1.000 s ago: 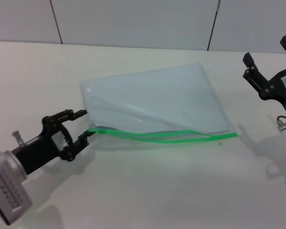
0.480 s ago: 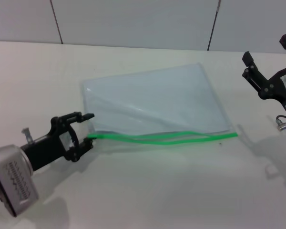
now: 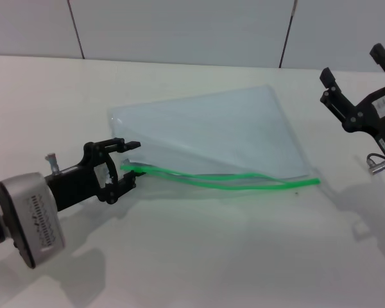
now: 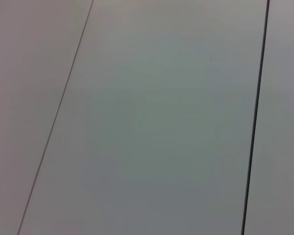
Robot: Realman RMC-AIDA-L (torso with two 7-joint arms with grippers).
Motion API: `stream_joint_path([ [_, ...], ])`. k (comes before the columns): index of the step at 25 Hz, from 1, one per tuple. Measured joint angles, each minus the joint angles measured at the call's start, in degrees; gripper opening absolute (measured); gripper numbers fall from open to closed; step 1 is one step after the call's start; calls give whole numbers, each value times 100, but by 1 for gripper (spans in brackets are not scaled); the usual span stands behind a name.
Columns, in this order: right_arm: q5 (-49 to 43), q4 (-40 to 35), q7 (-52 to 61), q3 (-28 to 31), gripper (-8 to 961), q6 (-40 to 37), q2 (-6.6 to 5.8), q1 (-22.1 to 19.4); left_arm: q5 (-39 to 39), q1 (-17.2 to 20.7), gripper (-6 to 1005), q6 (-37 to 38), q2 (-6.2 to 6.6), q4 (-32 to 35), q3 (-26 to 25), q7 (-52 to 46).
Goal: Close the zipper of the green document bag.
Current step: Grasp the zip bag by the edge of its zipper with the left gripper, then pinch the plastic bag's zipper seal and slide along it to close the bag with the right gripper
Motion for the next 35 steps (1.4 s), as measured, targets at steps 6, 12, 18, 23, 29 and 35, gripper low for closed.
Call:
stream_joint_path([
  [6,-11,12,22,-9,877,-1,8,45,143,-126,466,-186,-14,21,-2,-11],
  [12,-13,61,13,-9,876,-5,8,53,157,-275,459,-188,-3,23,-3,-8],
  [18,-20,70,16,-302,876,26,1,143,159,-350,216,-177,0,21,-5,-4],
  [23,-90,36,34,-758,877,58,-10,360,126,-352,119,-187,0,19,-46,-11],
  [29,-1254,-138,-48,-1390,877,449,-15,982,114,-347,70,-75,-14,34,-64,-11],
  [35,-1920,74,-747,-1385,837,1393,23,1443,144,-371,54,154,3,204,-20,-15],
])
